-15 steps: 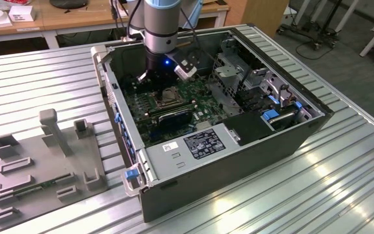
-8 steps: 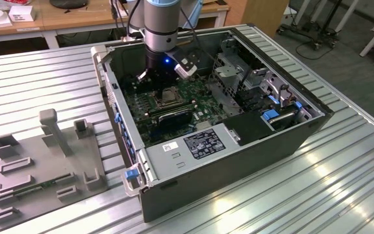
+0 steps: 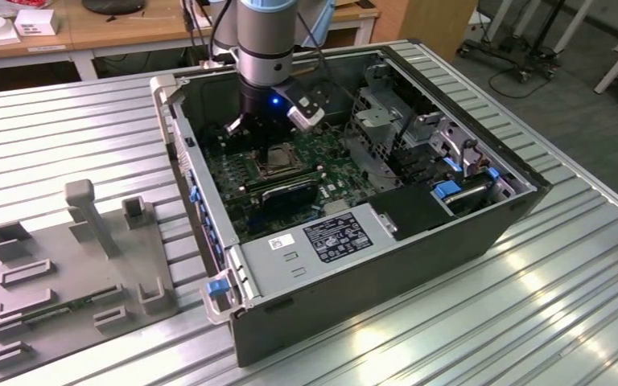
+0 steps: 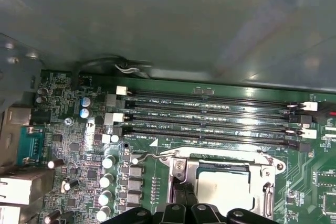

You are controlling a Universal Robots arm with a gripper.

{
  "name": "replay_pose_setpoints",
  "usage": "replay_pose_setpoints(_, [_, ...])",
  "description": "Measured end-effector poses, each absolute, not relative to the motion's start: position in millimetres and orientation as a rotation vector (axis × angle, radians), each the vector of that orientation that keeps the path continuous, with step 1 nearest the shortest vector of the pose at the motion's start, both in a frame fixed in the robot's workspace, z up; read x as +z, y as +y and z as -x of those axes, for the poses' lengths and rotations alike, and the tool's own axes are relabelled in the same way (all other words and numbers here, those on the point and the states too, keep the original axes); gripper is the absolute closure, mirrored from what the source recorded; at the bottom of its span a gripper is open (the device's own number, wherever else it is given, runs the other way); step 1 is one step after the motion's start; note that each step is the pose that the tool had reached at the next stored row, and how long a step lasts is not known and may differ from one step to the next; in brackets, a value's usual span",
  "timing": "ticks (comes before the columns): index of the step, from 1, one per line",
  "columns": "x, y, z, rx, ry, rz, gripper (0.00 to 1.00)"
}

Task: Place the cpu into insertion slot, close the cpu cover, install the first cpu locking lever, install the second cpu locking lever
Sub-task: 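Close the cpu cover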

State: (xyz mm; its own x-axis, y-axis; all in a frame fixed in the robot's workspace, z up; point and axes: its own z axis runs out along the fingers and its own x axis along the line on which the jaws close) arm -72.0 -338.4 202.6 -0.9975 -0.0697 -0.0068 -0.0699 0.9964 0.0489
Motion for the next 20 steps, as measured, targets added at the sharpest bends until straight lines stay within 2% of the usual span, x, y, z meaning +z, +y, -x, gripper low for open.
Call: replay_pose_setpoints(20, [196.6,-339.7,72.1,0.076,3.134,0.109,0.90])
